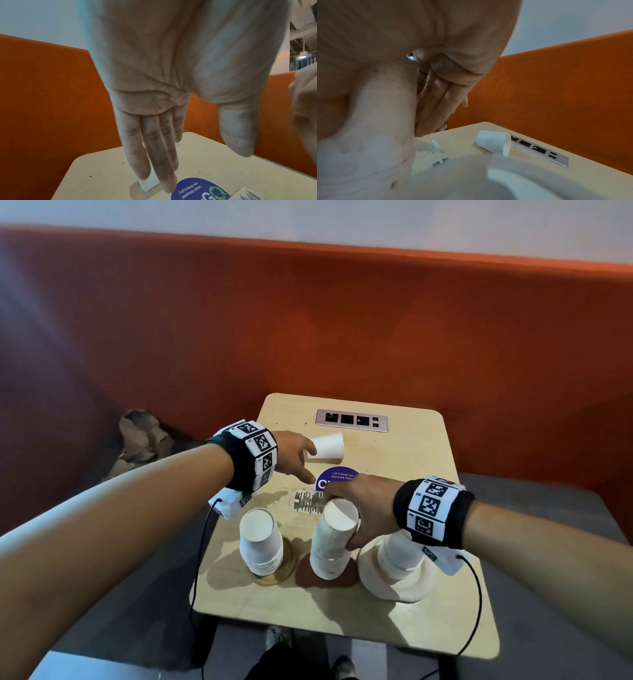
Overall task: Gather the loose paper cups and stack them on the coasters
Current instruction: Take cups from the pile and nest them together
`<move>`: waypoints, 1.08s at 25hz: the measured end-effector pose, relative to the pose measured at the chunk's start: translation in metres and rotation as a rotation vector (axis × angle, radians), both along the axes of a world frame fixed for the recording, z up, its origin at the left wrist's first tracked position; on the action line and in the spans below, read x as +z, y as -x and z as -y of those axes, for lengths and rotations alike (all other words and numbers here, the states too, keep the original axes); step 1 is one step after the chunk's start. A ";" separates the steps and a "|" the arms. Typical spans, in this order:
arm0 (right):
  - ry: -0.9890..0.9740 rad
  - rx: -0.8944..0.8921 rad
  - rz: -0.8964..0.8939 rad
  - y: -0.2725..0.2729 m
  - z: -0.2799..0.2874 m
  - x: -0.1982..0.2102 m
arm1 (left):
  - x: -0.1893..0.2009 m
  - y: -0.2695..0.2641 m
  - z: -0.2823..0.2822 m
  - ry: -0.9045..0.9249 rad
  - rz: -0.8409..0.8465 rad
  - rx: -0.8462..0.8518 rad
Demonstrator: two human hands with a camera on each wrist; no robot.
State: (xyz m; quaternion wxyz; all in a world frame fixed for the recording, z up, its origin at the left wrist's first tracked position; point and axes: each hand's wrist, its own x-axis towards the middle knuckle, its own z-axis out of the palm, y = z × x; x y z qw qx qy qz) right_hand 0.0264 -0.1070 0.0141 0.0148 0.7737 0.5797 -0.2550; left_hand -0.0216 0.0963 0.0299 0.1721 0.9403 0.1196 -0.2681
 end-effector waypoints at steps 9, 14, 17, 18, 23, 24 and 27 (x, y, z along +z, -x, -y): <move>0.107 0.159 0.084 0.015 -0.006 0.006 | -0.013 -0.014 -0.007 -0.017 -0.044 -0.003; 0.137 0.161 0.027 0.014 -0.008 0.009 | -0.016 -0.019 -0.005 -0.077 -0.033 -0.041; 0.096 0.080 -0.057 0.003 -0.003 0.019 | -0.020 -0.027 -0.009 -0.113 -0.008 -0.023; 0.085 0.048 -0.065 -0.001 -0.001 0.024 | -0.022 -0.031 -0.011 -0.133 0.005 -0.018; -0.002 -0.175 -0.142 -0.024 0.006 0.032 | -0.045 -0.058 -0.031 -0.166 0.174 0.076; -0.020 -0.219 -0.150 -0.030 0.008 0.031 | -0.049 -0.065 -0.035 -0.150 0.211 0.096; -0.026 -0.315 -0.134 -0.046 0.006 0.023 | -0.056 -0.088 -0.041 -0.142 0.204 0.053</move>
